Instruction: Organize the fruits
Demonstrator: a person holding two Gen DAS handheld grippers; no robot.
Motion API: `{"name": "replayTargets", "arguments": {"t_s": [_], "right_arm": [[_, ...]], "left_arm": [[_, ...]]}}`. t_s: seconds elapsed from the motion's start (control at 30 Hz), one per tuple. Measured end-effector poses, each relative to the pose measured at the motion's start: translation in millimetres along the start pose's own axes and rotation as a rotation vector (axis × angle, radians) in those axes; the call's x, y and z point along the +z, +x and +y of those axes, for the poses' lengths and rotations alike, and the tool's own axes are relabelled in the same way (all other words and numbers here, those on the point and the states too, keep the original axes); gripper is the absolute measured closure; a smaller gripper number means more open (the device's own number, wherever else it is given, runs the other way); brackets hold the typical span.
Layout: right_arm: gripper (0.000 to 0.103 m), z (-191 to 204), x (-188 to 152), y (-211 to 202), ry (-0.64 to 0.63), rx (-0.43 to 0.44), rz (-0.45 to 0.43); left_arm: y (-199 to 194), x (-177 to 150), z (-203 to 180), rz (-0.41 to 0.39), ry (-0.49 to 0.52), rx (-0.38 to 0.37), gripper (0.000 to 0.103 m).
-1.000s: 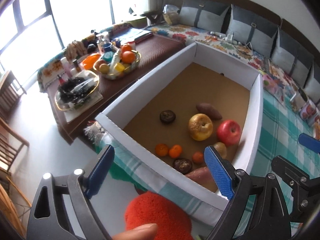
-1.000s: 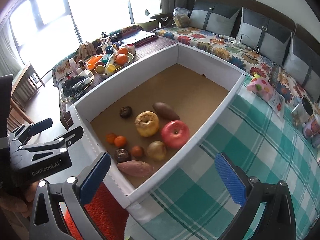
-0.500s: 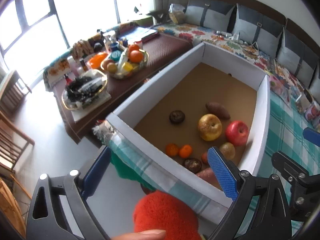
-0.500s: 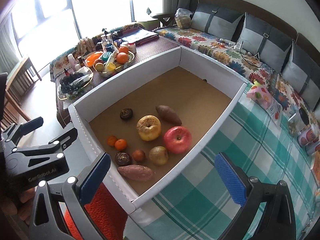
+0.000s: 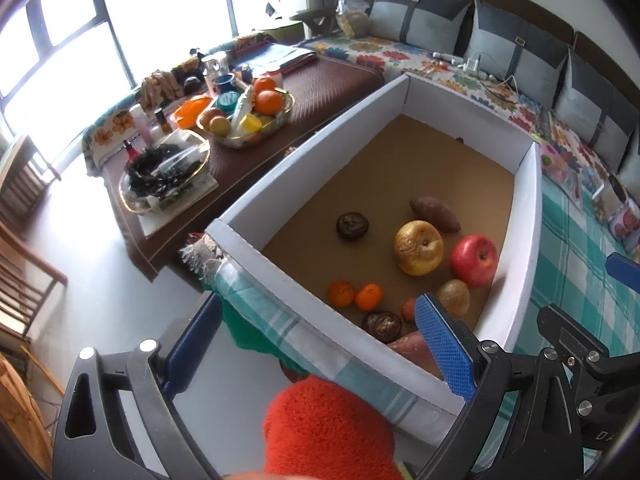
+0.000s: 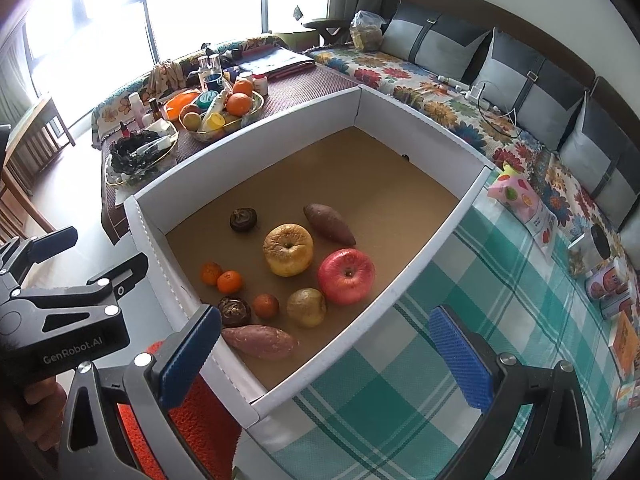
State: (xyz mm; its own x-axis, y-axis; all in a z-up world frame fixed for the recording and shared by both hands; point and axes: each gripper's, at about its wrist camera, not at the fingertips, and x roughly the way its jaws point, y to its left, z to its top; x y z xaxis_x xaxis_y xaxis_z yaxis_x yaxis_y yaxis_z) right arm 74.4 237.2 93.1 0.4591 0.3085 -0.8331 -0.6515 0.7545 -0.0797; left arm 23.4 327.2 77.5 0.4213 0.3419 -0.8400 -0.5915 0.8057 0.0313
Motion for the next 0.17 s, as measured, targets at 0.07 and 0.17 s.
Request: {"name": "replayTargets", "arguments": {"t_s": [0.07,0.17], "right_arm": [[0.0,-0.6,-0.5,2.0,0.002,0.002,0.001],[0.0,-1.4,-0.9,5.6,0.007,0.012,0.004]], "left_arm": [[2.9,0.3,0.6,0.008,-0.007,-0.012,0.005],[1.4,-1.2,0.9,-0.007,-0.011,-0.021,0.005]]}}
